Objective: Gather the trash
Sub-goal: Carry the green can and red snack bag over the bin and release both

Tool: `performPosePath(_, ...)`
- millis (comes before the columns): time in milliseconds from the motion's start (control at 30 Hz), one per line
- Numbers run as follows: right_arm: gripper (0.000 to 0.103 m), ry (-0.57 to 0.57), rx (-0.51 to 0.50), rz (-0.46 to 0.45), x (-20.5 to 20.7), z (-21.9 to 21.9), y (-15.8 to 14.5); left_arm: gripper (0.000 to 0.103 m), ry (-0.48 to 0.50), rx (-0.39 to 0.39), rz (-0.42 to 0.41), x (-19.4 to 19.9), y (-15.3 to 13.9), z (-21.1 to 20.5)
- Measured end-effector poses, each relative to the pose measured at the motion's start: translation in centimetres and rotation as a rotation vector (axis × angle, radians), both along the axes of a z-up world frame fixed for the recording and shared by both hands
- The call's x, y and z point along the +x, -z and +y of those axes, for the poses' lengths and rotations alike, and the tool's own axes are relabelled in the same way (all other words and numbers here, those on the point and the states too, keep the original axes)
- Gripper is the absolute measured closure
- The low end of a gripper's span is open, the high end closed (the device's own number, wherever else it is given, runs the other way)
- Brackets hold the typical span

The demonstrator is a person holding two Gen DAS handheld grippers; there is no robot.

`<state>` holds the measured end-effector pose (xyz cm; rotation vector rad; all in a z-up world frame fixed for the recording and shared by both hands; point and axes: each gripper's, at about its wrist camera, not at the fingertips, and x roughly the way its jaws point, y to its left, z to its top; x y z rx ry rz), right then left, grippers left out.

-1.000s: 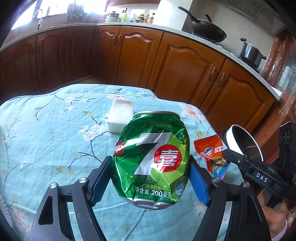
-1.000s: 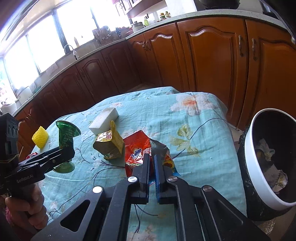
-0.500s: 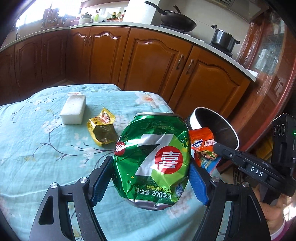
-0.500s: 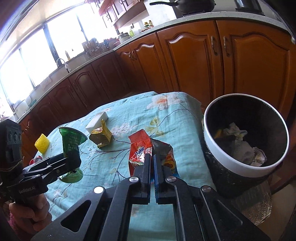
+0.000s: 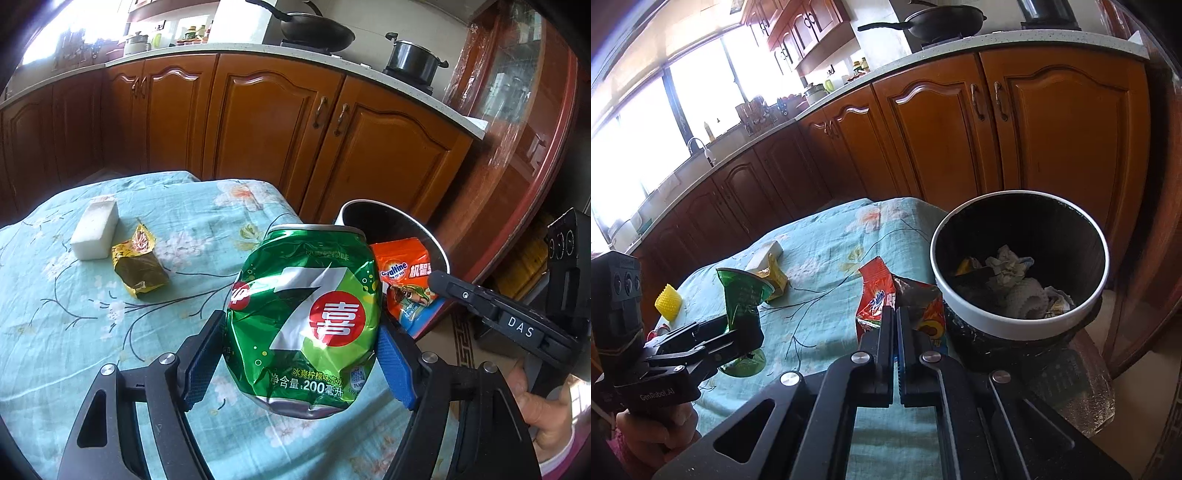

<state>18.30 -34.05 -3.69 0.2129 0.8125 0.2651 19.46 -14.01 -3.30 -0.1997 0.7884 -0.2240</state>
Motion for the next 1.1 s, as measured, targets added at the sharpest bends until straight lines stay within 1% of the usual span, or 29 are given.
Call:
performPosePath(467,0.103,0.066,0.001,-0.036,0.4,-4.4,-1.4,0.028,0.072,0.029,-0.006,2.8,-0.1,-4.3)
performPosePath(833,0.103,0.117,0.004,-0.04,1.0,-7.7,-1.6,0.028,0.115,0.056,0.0,5.3,0.0,-7.5)
performPosePath(1100,0.103,0.14,-0.017,-0.033,2.6,-9.6,-1.2,0.028,0.132,0.071,-0.009,7.9,0.1,-9.8)
